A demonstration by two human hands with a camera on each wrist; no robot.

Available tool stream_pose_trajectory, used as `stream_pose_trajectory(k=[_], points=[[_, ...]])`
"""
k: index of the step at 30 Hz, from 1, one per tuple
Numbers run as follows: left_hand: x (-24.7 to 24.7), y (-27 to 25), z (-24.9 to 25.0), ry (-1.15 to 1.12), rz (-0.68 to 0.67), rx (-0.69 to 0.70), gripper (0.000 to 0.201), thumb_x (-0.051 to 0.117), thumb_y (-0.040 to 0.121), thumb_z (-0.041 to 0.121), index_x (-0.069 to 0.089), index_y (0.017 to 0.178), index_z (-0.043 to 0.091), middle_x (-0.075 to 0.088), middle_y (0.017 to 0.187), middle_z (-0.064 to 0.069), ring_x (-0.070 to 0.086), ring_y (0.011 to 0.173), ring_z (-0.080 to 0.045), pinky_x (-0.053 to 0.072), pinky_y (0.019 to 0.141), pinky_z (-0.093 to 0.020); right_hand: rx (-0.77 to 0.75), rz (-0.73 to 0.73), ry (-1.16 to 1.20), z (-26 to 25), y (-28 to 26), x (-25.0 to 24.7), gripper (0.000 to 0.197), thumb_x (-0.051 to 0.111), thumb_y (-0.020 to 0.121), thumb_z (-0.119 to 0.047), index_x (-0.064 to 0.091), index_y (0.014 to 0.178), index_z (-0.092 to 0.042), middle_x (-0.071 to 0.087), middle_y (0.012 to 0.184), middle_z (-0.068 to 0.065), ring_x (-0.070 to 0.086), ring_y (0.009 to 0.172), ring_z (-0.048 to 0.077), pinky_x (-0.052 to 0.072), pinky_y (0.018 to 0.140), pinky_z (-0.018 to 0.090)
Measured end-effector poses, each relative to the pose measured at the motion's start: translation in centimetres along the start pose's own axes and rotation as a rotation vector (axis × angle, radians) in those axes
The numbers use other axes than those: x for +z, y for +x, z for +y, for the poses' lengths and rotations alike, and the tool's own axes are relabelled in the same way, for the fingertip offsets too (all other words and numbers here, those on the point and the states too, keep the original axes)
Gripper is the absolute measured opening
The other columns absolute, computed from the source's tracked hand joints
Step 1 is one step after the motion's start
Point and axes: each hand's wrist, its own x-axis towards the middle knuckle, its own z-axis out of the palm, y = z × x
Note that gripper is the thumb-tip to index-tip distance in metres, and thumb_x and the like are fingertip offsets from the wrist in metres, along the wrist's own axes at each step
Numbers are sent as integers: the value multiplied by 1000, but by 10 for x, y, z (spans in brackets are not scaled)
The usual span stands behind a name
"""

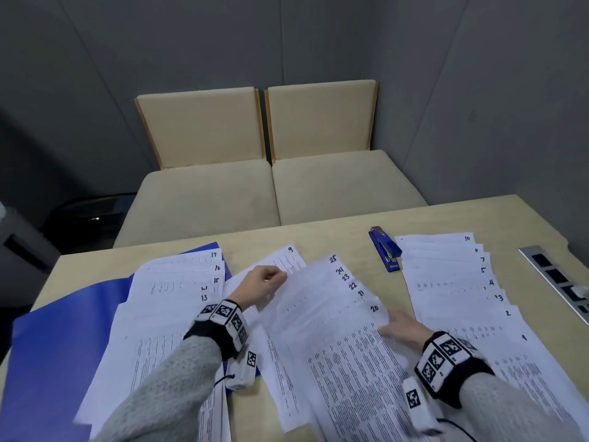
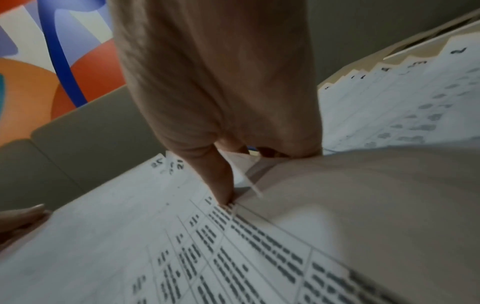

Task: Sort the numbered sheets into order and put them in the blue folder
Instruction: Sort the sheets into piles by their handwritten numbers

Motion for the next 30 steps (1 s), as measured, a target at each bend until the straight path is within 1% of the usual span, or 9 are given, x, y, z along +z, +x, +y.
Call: stream_pose_trajectory(k=[2,4,7,9,14,19,22,26,30], points=[[9,6,-16,200,84,-29,20,51,95,24,66,98,13,67,95,-5,62,85,-20,45,76,-30,82,-14,-79,12,8,-2,39,49,85,-7,51,123,0,56,112,9,54,103,23,44,86,28],[17,9,-29,429,92,-88,34,51,93,22,52,125,13,51,127,-12,50,113,-30,43,94,-39,170,5,-126,21,10,-5,42,46,88,-7,43,129,3,50,113,12,50,104,25,40,82,27],[28,12,-36,609,-8,-168,72,63,83,40,30,142,17,32,141,-8,34,128,-31,39,99,-48,247,22,-126,34,13,-6,49,47,88,-6,34,134,1,47,115,12,48,106,26,39,81,27],[32,15,-36,693,-32,-147,82,68,76,49,29,141,19,32,139,-7,33,127,-30,36,99,-48,269,18,-134,39,15,-4,52,49,88,-7,31,137,-1,47,126,14,48,114,27,39,84,28],[31,28,-29,745,-51,-209,74,75,70,45,37,129,21,44,126,-6,36,120,-28,34,96,-45,267,25,-131,43,18,-3,58,50,90,-9,27,142,-1,41,140,17,43,126,30,41,103,36],[17,34,-27,724,-68,-219,32,57,84,31,58,113,18,52,121,-8,41,121,-30,31,99,-45,252,8,-39,43,20,-6,55,52,89,-4,29,139,1,49,124,13,47,110,24,41,88,29],[4,32,-37,753,77,-244,34,58,84,30,64,116,19,36,137,-11,31,129,-29,29,107,-46,244,11,-18,43,23,-11,44,54,88,-4,39,128,2,51,96,4,51,99,23,43,80,29],[-8,31,-47,797,38,-271,43,65,81,32,62,122,20,37,140,-12,32,130,-30,30,110,-38,235,-17,4,49,34,-9,42,56,83,-9,45,123,1,57,111,18,58,102,28,49,90,38],[-10,30,-42,800,25,-259,44,68,80,35,61,121,19,38,126,-9,41,118,-29,38,102,-37,255,-40,-36,39,31,-6,28,56,86,-6,48,112,-1,58,106,13,57,100,26,48,85,34]])
